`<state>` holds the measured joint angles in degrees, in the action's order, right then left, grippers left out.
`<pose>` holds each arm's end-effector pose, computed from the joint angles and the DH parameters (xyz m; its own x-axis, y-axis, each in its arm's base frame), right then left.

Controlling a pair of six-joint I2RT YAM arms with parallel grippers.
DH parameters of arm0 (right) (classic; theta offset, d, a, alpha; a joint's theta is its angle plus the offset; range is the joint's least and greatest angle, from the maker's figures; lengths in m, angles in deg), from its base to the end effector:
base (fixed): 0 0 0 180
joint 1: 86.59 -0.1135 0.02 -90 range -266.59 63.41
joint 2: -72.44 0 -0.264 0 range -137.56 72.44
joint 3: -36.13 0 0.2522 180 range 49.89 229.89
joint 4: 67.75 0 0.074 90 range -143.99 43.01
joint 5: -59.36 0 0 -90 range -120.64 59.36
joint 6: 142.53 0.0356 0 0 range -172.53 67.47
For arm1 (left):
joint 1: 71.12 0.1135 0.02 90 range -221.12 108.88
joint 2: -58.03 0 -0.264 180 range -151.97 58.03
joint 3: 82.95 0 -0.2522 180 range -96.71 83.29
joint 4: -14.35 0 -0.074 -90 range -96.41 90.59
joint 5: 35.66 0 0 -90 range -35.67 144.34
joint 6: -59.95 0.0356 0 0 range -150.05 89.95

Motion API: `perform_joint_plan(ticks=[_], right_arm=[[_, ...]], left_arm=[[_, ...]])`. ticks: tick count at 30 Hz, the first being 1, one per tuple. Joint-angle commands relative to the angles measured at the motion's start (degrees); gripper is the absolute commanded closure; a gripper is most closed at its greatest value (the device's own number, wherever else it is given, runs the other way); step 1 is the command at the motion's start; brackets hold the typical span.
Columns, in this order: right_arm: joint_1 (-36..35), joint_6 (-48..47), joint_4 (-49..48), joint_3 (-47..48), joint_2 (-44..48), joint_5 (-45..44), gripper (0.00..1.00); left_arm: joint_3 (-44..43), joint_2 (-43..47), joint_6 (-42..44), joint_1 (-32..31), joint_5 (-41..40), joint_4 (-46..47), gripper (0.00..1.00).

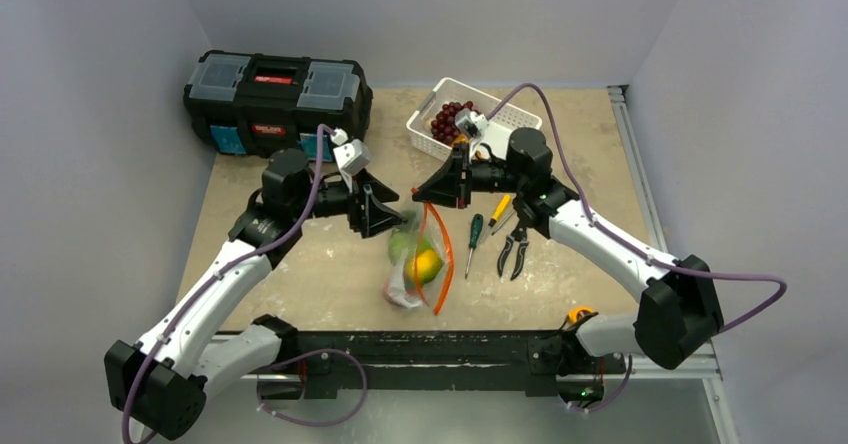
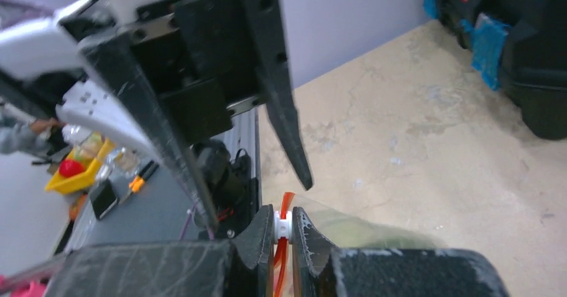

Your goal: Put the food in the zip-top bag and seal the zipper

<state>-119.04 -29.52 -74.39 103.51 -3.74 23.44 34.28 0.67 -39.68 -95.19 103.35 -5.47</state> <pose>0.2385 0.1858 0.3277 -0.4193 0.0052 -0.9079 -0.9059 0.0639 0.4187 0.1926 -0.1155 0.3354 -0.3804 0.0498 -0.9235 0.8838 0.3135 -0.3472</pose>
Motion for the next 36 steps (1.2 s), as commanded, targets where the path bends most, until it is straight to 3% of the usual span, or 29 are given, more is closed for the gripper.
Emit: perform_joint_plan(ticks=[1, 5, 10, 13, 19, 22, 25, 30, 36], right_arm=[[-1.1, 10.3, 3.1, 6.4, 0.1, -11.4, 1.0], [-6.2, 11.3, 9.3, 9.9, -1.3, -21.2, 1.0], [-8.4, 8.0, 8.4, 12.4, -4.1, -16.2, 1.0], [-8.4, 6.1, 11.0, 15.2, -5.3, -15.2, 1.0], [-8.6, 10.3, 12.3, 16.6, -4.4, -23.2, 1.0], [-8.7, 11.1, 11.1, 16.5, -4.8, -20.6, 1.0], [-8.7, 5.6, 11.0, 17.1, -5.8, -11.9, 1.0], [-8.3, -5.7, 12.8, 17.8, -6.4, 3.5, 1.0], [-8.1, -10.4, 14.5, 20.9, -9.1, 17.0, 1.0]], left_arm=[[-0.3, 5.1, 1.6, -1.1, -6.3, 0.6, 0.35], [-0.6, 7.4, 3.2, -4.7, -15.8, -2.2, 0.32], [-0.2, 11.5, 8.4, -5.4, -17.3, -4.6, 0.4], [0.7, 13.9, 9.4, -5.5, -18.1, -5.2, 0.3], [2.2, 16.0, -1.9, -5.4, -32.2, -2.4, 0.26], [1.6, 16.7, -6.7, -5.0, -37.6, -6.3, 0.26], [0.5, 18.7, -3.2, -4.2, -31.1, -7.2, 0.27], [-3.8, 16.2, 4.7, -1.5, -9.8, -11.2, 0.21], [1.2, 11.9, 7.9, 0.2, -2.3, -6.0, 0.16]])
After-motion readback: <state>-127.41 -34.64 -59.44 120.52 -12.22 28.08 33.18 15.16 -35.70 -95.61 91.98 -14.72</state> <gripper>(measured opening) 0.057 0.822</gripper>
